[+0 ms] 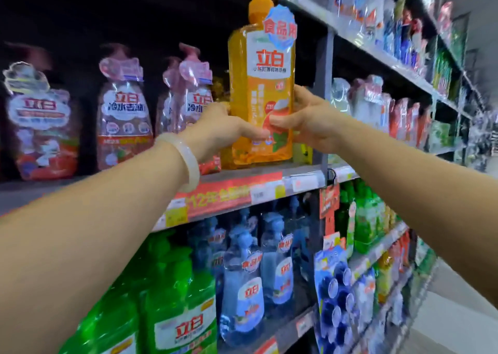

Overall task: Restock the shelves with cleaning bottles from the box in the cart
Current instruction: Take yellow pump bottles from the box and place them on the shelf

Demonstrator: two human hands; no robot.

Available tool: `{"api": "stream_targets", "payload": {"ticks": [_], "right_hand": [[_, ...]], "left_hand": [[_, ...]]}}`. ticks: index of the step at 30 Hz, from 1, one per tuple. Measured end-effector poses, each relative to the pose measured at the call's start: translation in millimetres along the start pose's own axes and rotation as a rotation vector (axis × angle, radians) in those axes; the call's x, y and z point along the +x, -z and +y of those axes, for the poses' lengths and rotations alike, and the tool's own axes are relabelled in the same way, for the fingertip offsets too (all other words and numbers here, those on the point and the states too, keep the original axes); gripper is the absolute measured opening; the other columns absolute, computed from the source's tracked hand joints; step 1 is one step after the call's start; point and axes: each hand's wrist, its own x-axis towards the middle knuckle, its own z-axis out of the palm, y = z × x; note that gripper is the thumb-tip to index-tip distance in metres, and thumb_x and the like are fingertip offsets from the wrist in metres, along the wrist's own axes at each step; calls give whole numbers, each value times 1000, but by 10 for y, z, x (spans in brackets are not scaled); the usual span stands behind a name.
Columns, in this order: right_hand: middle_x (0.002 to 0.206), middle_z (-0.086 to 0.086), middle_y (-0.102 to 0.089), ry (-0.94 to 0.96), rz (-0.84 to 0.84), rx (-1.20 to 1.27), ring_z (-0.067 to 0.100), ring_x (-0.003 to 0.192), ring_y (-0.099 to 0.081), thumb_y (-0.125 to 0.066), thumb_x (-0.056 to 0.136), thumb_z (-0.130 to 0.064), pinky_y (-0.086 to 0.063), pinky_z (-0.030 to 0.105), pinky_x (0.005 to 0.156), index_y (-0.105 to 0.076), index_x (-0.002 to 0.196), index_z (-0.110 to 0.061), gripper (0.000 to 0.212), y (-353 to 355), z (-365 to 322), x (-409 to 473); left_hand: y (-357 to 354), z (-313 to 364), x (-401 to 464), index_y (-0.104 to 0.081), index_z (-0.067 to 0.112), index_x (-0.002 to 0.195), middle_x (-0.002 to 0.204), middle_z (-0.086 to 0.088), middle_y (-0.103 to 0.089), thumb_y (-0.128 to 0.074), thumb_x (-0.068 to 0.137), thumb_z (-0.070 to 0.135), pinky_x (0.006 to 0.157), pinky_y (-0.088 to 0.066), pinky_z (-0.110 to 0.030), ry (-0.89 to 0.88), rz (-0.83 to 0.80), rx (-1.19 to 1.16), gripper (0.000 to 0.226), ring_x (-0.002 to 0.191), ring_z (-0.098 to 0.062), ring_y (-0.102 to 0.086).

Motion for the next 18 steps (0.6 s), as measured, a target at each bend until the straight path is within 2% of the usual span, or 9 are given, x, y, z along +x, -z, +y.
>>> {"api": "stream_targets", "payload": {"ticks": [3, 5, 7, 10, 14, 16, 18], "right_hand": [[94, -3, -70, -2, -5, 71, 18, 91, -67, -60, 81, 12, -55, 39, 81, -48, 132, -26, 65, 174, 241, 303], [102, 4, -69, -4, -14, 118, 22, 94, -67, -58, 80, 16, -57, 39, 77, -47, 134, -23, 68, 280, 414, 473], [111, 9, -66, -15, -21, 139, 29, 105, -63, -57, 80, 18, -54, 45, 87, -46, 136, -21, 69, 387, 564, 636], [119, 10, -64, -39, -83, 145, 31, 115, -60, -55, 81, 17, -48, 51, 96, -44, 137, -22, 69, 549, 756, 844], [125, 11, -62, -102, -136, 147, 32, 117, -58, -57, 80, 15, -44, 53, 100, -43, 137, -23, 70, 754, 1040, 997], [123, 11, -63, -118, -159, 164, 32, 114, -59, -56, 80, 14, -48, 50, 96, -44, 136, -21, 67, 884, 1179, 1043], [119, 9, -63, -110, -181, 172, 29, 108, -62, -55, 82, 15, -54, 41, 84, -43, 134, -21, 64, 1034, 1255, 1061]], "left_hand": [[-137, -129, 322, -66, 10, 108, 100, -5, -72, -89, 54, 17, 90, -54, -42, 10, 32, 83, 59, 95, -23, -69], [-235, -220, 494, -64, 10, 112, 103, -5, -71, -90, 47, 26, 91, -53, -43, 25, 65, 152, 72, 96, -23, -68], [-327, -308, 649, -65, 11, 109, 102, -4, -71, -89, 44, 32, 90, -54, -43, 44, 88, 210, 72, 95, -24, -67], [-497, -440, 798, -65, 11, 106, 105, -4, -69, -88, 59, 26, 88, -53, -37, 94, 105, 251, 54, 97, -22, -65], [-695, -589, 1004, -59, 7, 119, 118, -3, -63, -87, 60, 31, 91, -49, -32, 186, 128, 341, 70, 105, -20, -60], [-795, -621, 1073, -55, 6, 118, 117, 2, -59, -86, 63, 35, 91, -46, -28, 235, 138, 410, 69, 105, -17, -56], [-909, -663, 1148, -56, 13, 116, 118, 1, -60, -87, 60, 39, 96, -47, -32, 252, 131, 436, 69, 106, -19, -57]]}}
